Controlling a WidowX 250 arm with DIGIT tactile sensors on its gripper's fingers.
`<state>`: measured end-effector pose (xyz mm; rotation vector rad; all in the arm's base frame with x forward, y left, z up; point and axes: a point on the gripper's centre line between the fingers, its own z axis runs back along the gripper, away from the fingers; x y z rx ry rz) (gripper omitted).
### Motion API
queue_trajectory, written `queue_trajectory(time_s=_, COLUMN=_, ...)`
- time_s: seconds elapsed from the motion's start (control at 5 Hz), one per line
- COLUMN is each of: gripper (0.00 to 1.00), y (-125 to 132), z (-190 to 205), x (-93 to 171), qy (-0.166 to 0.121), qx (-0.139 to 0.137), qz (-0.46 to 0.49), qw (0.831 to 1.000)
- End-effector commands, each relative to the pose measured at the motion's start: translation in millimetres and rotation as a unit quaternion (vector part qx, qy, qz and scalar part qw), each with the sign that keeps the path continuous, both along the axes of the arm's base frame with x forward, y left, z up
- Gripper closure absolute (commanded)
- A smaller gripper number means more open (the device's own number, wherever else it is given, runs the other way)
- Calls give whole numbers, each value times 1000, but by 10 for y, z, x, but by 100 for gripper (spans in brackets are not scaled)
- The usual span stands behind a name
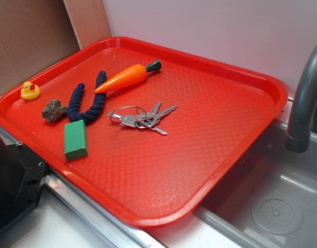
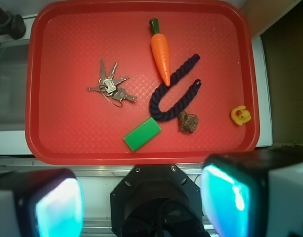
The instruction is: Grab the carrot.
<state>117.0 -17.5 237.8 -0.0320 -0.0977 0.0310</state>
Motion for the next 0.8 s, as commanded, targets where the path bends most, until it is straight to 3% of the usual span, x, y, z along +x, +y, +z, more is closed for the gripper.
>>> queue_trajectory(time_s=0.0, gripper=0, y=0, z=0, x=0, qy=0, qx=0, qz=0, qw=1000)
queue_trajectory(time_s=0.4, gripper=0, y=255, z=-988, x=727, qy=6, qx=75, qz=19, qw=997)
queue_trajectory(time_s=0.6, gripper=0, y=352, z=-1370, x=1050, qy=-43, qx=95, qz=-22, qw=994)
